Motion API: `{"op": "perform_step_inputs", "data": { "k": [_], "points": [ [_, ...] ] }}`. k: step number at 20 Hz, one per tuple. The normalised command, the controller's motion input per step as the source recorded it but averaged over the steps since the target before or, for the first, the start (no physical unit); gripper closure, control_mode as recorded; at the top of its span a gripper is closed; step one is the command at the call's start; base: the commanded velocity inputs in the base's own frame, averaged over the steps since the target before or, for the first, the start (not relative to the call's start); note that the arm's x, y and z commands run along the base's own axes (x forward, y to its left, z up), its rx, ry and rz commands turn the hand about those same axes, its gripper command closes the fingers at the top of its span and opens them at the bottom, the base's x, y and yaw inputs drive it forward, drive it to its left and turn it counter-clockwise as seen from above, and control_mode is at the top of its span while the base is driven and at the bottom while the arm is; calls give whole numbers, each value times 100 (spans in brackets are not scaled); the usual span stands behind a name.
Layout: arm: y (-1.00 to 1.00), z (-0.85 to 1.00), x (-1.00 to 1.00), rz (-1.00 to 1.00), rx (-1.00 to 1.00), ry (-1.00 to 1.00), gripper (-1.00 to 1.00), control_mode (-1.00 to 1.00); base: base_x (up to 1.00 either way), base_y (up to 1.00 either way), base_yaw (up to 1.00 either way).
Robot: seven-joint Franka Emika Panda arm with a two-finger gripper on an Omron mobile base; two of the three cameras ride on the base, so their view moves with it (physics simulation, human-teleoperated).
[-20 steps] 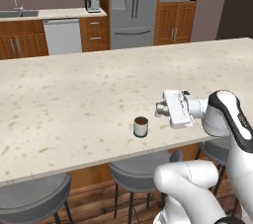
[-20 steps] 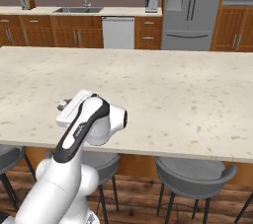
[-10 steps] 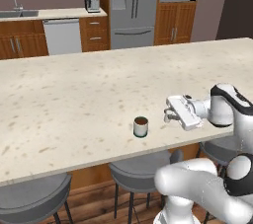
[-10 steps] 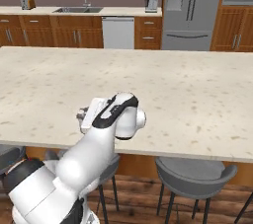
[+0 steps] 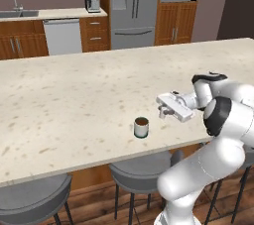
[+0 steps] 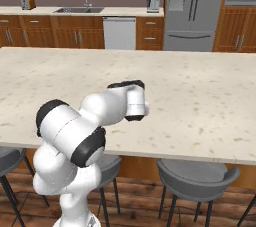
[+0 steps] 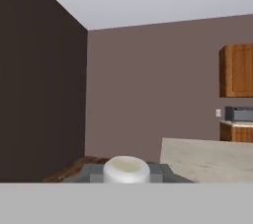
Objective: Pick up the marshmallow and place it in the cup of hot chocolate on the dining counter.
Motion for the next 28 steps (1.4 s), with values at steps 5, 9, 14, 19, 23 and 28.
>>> {"op": "perform_step_inputs", "data": {
  "k": [5,9,14,19,23,28],
  "points": [
    [29,-11,24,0,-3,-2,100,-100,0,0,0],
    [37,-20,11,0,-5,-1,100,-100,0,0,0],
    [24,-15,4,0,-3,0,100,-100,0,0,0],
    [8,-12,9,-1,0,0,100,-100,0,0,0],
    [0,-24,30,0,0,0,100,-100,0,0,0],
    [0,-26,18,0,0,0,100,-100,0,0,0]
  ]
}}
